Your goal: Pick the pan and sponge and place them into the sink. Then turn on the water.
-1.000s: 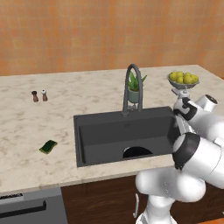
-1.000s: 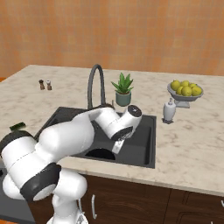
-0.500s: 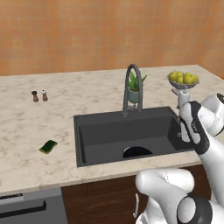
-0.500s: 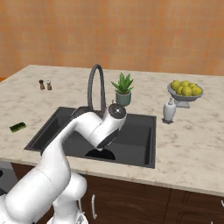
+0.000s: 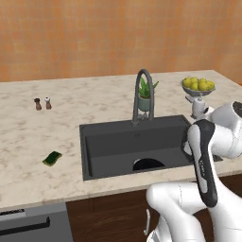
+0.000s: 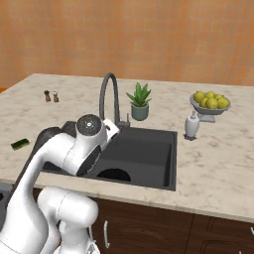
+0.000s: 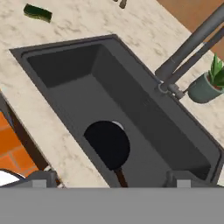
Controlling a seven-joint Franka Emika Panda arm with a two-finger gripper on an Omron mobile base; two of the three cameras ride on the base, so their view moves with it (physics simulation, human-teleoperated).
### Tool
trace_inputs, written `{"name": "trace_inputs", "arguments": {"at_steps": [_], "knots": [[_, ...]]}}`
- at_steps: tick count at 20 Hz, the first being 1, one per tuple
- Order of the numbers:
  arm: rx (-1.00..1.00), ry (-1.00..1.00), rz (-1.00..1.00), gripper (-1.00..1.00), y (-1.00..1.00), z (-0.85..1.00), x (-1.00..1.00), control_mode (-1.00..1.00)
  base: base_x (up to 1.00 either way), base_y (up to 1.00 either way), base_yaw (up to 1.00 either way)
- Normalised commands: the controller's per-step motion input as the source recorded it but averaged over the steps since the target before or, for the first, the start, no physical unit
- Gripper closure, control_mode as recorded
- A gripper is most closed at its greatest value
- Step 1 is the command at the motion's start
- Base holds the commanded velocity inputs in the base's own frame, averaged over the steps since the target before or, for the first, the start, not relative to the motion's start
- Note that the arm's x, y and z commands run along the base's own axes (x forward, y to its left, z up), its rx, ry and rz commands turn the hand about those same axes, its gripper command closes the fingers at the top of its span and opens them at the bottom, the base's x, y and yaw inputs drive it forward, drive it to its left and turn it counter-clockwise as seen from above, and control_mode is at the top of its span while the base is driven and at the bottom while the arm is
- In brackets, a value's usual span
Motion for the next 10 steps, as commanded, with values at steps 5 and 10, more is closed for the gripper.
{"name": "trace_inputs", "arguments": {"at_steps": [5,10], "knots": [[0.19,0.03,-0.31,-1.00,0.78,0.53,-0.52,-1.00,0.00,0.00,0.00],[0.18,0.00,-0.33,-1.00,0.82,0.47,-0.49,-1.00,0.00,0.00,0.00]]}}
